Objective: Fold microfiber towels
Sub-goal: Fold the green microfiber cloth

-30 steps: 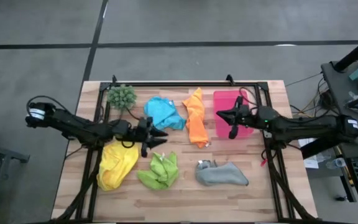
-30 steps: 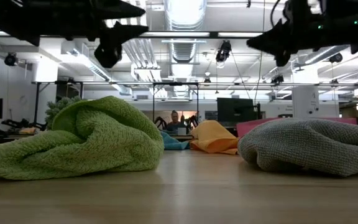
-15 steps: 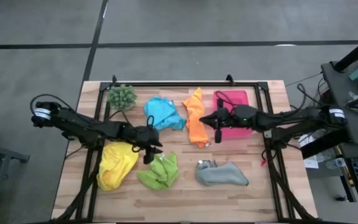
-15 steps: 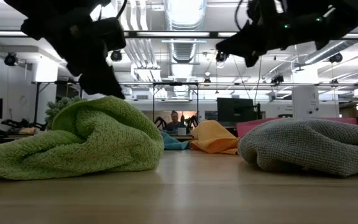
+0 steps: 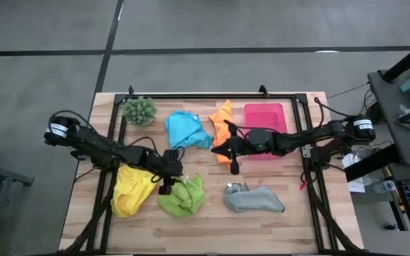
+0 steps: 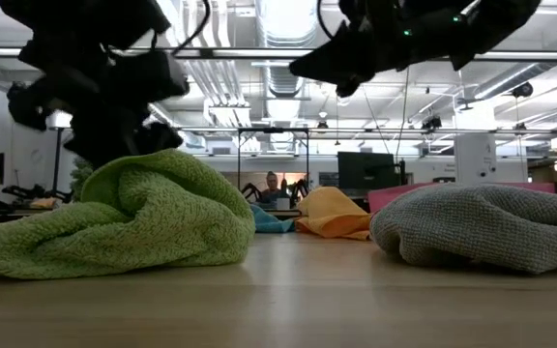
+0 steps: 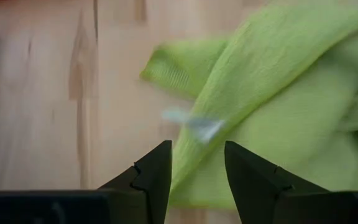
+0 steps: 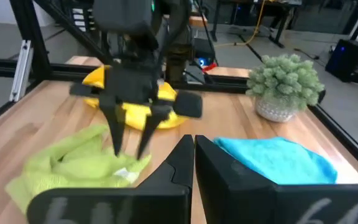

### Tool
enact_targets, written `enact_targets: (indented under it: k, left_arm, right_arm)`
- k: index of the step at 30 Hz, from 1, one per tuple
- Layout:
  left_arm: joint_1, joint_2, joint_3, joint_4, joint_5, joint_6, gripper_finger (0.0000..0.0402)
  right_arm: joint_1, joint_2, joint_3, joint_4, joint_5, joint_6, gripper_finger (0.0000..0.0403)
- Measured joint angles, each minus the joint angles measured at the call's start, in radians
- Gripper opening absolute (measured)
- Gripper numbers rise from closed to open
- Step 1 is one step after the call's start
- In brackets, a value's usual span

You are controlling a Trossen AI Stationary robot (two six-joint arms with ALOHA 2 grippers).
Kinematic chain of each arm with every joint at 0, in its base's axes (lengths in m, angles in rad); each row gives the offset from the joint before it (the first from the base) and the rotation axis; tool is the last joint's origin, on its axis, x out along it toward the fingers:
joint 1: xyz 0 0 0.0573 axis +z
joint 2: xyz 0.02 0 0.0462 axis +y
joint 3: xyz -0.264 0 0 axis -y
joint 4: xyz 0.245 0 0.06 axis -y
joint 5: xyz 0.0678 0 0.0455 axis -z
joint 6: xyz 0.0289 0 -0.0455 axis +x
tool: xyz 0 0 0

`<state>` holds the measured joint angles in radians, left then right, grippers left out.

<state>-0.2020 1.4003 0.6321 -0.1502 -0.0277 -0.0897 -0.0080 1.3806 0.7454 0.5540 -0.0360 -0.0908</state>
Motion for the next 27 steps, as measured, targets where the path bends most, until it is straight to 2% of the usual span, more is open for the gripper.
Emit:
enact_targets:
  k: [5,13,16,21,27]
  left_arm:
    - [0.000,0.083,-0.001,-0.007,-0.083,0.002,0.0132]
    - [-0.003,0.139,0.009,0.013,-0.089,-0.002,0.0129]
    - [-0.003,0.117,0.006,0.001,-0.087,-0.001,0.0103]
    - [-0.003,0.043,0.005,0.001,-0.085,-0.011,0.0016]
    - [-0.004,-0.106,0.015,0.000,-0.138,-0.067,0.0001]
  right_arm:
    - [0.002,0.016,0.004,-0.003,0.001,0.001,0.0009]
    - [0.002,0.012,0.004,-0.014,0.002,0.001,0.0009]
    - [0.001,0.011,0.003,-0.022,0.002,0.002,0.0009]
    - [0.002,0.021,0.003,-0.024,0.002,0.026,0.0009]
    - [0.013,0.036,0.003,-0.025,0.003,0.044,0.0009]
